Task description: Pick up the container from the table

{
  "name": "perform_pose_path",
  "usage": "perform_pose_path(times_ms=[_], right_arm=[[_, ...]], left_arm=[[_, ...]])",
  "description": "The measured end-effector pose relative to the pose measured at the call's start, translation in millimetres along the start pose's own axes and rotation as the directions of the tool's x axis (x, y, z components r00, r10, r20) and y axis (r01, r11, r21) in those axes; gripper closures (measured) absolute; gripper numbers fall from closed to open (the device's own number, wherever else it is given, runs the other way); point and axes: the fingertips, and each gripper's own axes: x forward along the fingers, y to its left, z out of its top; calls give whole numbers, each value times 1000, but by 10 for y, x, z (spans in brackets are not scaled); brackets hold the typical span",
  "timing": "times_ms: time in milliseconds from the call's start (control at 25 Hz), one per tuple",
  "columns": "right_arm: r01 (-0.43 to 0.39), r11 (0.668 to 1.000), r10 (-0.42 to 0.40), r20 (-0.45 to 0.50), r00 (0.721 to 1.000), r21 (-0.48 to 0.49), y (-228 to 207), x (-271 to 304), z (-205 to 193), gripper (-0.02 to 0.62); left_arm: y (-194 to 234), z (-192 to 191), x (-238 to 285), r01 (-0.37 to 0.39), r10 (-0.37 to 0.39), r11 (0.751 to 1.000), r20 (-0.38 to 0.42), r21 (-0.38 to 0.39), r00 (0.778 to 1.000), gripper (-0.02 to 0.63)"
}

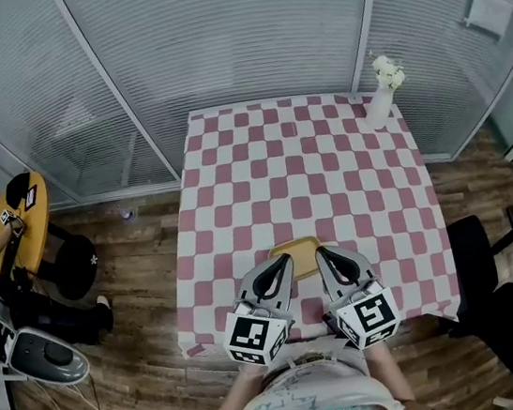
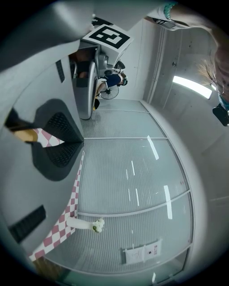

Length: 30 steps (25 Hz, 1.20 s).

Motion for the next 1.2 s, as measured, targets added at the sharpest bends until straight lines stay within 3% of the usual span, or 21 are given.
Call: perform_pose_path(times_ms=[680, 880, 1080, 1200], right_arm=[[-157, 987, 157, -4, 988, -9, -202, -88, -24, 601], [-141, 990, 141, -4, 990, -1, -239, -94, -5, 601], [-90, 996, 90, -2, 996, 13, -250, -31, 19, 601], [-62, 998, 62, 4, 998, 18, -219, 19, 42, 601]], left_arm=[[-234, -68, 90, -134, 134, 991, -22, 6, 991, 589], [-181, -62, 98, -131, 131, 991, -17, -20, 991, 589], [-79, 33, 155, -107, 108, 993, -12, 49, 994, 589], [-9, 69, 169, -71, 71, 997, -13, 45, 997, 589]])
